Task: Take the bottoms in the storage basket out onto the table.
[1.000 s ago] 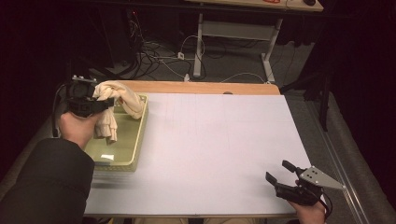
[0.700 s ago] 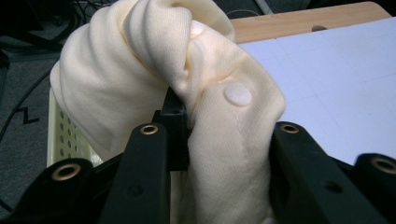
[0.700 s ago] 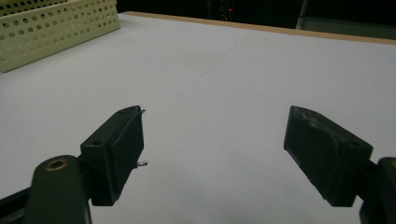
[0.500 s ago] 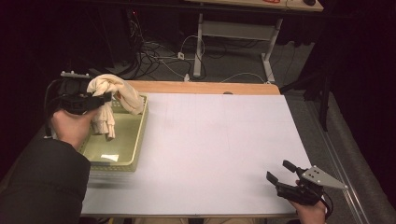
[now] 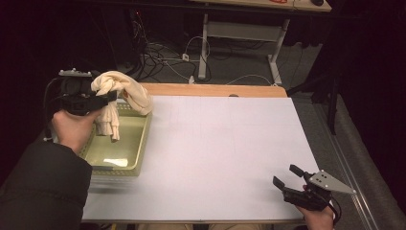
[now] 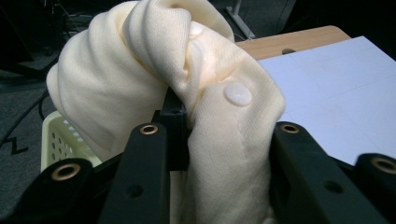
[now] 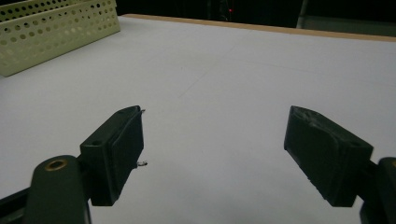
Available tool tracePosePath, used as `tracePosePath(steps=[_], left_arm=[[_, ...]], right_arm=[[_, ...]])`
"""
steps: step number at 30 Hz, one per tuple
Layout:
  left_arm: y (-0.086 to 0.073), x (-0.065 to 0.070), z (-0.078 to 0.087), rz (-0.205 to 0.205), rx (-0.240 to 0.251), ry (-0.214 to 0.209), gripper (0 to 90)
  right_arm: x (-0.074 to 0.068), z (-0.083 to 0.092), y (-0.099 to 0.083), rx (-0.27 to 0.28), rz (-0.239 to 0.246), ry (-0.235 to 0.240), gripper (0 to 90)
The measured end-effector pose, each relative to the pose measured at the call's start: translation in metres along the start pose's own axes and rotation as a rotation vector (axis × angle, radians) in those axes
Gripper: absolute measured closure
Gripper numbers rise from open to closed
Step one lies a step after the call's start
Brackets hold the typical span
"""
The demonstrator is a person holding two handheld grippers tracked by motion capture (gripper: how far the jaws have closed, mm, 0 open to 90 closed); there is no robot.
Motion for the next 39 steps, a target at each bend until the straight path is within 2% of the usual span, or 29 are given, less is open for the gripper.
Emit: tracePosePath(steps=[5,11,15,17,23,29,39], left_arm=[[0.005,0.007,0.004,0.012,0.001,-0.038,66.7],[0.007,0.020,0.007,-0.009,0.001,-0.065,66.7],[0.008,0.031,0.008,-0.017,0.002,-0.107,66.6],[0.009,0.039,0.009,-0.031,0.005,-0.128,66.6],[0.009,0.054,0.009,-0.064,0.002,-0.153,66.6],[0.009,0.070,0.006,-0.086,-0.004,-0.198,66.6],[0.005,0.089,-0.005,-0.106,-0.026,-0.240,66.6]], right_arm=[[0.000,0.000,0.000,-0.002,-0.002,0.004,20.4],[0.000,0.000,0.000,-0.001,-0.002,0.004,20.4],[0.000,0.000,0.000,-0.001,0.001,0.004,20.4],[0.000,0.000,0.000,-0.001,0.001,0.003,20.4],[0.000,0.001,0.000,0.001,-0.001,-0.004,20.4],[0.000,0.000,0.000,0.001,-0.001,-0.002,20.4],[0.001,0.001,0.000,0.002,-0.005,-0.004,20.2]])
Point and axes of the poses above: each handheld gripper's, and its own axes: z roughly backward along the jaws, y roughly out of its top, x roughly to its right, the point moved 7 cm from there along -z, roughly forward along the jaws, and after that the axes turned 10 degrees about z, right-handed, at the moved point
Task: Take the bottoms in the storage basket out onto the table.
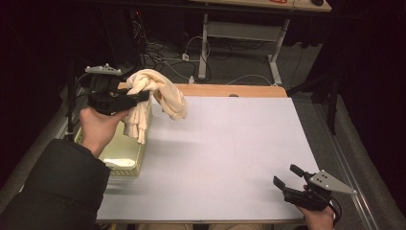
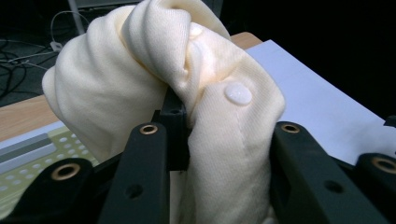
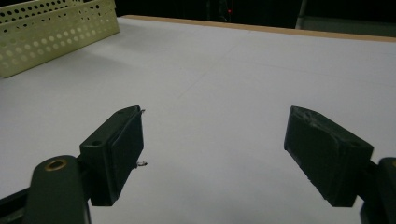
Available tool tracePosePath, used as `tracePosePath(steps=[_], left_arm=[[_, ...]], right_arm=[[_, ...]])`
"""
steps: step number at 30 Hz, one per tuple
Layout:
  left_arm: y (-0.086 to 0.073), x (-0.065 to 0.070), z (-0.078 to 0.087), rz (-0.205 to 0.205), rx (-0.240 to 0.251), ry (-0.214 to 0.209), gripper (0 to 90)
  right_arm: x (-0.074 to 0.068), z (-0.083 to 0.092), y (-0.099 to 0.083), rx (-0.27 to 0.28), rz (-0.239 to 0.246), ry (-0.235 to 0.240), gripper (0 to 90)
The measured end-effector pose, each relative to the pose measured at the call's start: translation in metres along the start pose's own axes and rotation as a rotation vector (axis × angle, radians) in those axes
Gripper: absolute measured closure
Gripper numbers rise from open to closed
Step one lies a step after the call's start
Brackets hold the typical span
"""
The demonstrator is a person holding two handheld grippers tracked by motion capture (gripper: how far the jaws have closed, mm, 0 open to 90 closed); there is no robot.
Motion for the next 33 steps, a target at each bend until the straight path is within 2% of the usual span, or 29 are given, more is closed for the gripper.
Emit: tracePosePath(steps=[20,33], left_arm=[[-0.006,0.032,-0.028,-0.038,-0.037,-0.073,66.5],[-0.009,0.050,-0.048,-0.066,-0.056,-0.095,66.4]], right_arm=[[-0.001,-0.001,0.000,-0.004,0.008,0.007,20.2],[-0.001,0.000,0.000,-0.001,0.005,0.006,20.1]])
Point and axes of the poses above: each handheld gripper's, and its own axes: z roughly backward along the jaws, y roughly out of its top, x roughly to its right, the point moved 7 cm from there along -z, roughly forward along the jaws, and after that the axes turned 10 degrees about z, right-handed, at the moved point
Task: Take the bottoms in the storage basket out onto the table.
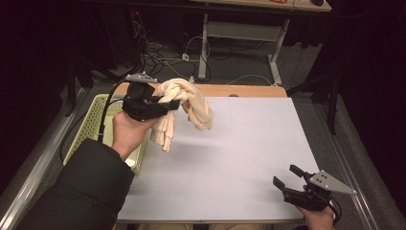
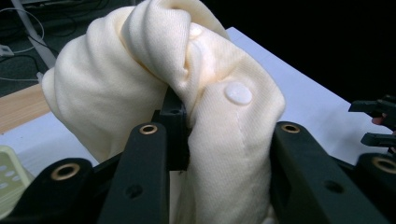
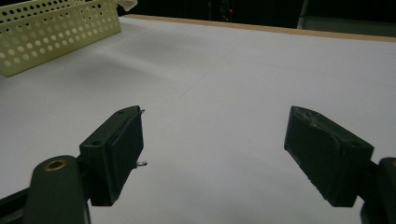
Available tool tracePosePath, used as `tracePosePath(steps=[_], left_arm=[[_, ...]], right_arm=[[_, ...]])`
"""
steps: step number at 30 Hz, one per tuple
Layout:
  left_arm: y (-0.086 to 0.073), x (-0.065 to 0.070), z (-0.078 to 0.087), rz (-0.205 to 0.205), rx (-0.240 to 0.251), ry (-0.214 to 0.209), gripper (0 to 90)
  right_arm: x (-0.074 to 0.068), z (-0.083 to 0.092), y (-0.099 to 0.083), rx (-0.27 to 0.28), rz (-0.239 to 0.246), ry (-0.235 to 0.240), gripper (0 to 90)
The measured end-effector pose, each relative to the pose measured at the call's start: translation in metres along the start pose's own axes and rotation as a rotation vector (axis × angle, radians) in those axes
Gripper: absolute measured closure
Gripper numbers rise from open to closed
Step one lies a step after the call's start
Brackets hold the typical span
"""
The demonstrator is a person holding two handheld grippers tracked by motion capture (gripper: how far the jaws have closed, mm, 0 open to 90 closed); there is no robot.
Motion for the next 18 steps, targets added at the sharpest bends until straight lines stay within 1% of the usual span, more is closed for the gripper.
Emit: tracePosePath(steps=[5,6,15,16,18], left_arm=[[-0.003,0.003,-0.008,-0.004,-0.008,-0.007,66.4],[-0.004,0.004,-0.012,-0.007,-0.014,-0.008,66.4],[-0.010,0.007,-0.026,0.003,-0.031,-0.020,66.3],[-0.011,0.008,-0.030,0.000,-0.034,-0.020,66.4],[-0.012,0.008,-0.031,-0.003,-0.035,-0.020,66.3]], right_arm=[[0.000,0.000,0.000,0.001,0.000,0.000,20.2],[0.000,0.000,0.000,0.000,0.000,0.000,20.2],[0.000,0.000,0.000,0.001,0.000,0.000,20.1],[0.000,0.000,0.000,0.001,-0.001,0.001,20.2],[0.000,0.000,0.000,0.001,-0.001,0.000,20.1]])
Point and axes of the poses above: each handheld gripper's, and its own axes: z roughly backward along the jaws, y roughly out of its top, x roughly to its right, the point moved 7 cm from there along -z, roughly forward along the jaws, and after that the axes turned 10 degrees about z, right-handed, at the moved point
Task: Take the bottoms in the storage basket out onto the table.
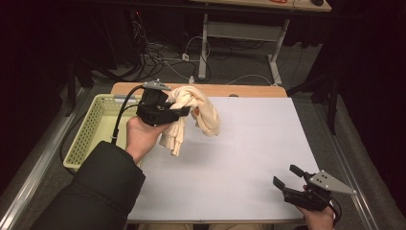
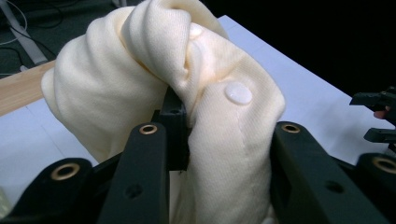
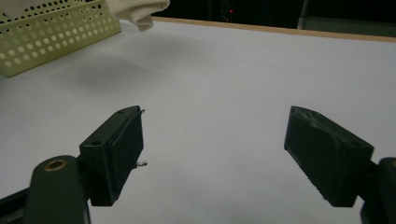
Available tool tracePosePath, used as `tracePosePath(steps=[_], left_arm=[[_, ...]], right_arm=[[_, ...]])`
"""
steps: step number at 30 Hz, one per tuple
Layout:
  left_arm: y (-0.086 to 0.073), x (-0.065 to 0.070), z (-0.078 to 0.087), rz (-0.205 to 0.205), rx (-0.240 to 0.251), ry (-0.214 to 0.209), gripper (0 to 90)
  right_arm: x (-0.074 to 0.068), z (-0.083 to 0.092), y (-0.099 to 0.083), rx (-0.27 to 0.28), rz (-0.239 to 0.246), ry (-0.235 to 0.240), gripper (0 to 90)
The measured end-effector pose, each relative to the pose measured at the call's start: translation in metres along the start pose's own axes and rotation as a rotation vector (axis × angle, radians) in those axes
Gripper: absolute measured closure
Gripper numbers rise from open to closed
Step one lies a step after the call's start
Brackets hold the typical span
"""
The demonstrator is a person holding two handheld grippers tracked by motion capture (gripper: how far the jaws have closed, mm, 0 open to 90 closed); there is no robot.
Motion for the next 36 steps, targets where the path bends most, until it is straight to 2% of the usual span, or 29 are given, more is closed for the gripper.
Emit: tracePosePath(steps=[5,20,30,36], left_arm=[[-0.003,0.003,-0.008,-0.009,0.000,-0.003,66.4],[-0.015,0.002,-0.032,-0.003,-0.042,0.002,66.2],[-0.024,0.000,-0.045,0.007,-0.068,0.006,66.0],[-0.026,0.000,-0.049,0.006,-0.067,0.006,65.9]], right_arm=[[0.000,0.000,0.000,0.000,0.000,0.000,20.2],[0.000,0.000,0.000,0.003,-0.001,0.004,20.1],[0.000,0.000,0.000,0.004,-0.003,0.005,20.1],[0.000,0.000,0.000,0.003,-0.002,0.004,20.1]])
Point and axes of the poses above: each handheld gripper's, and its own axes: z roughly backward along the jaws, y roughly out of its top, x roughly to its right, the point moved 7 cm from there along -z, roughly forward along the jaws, and after that the axes turned 10 degrees about z, right-handed, at the moved point
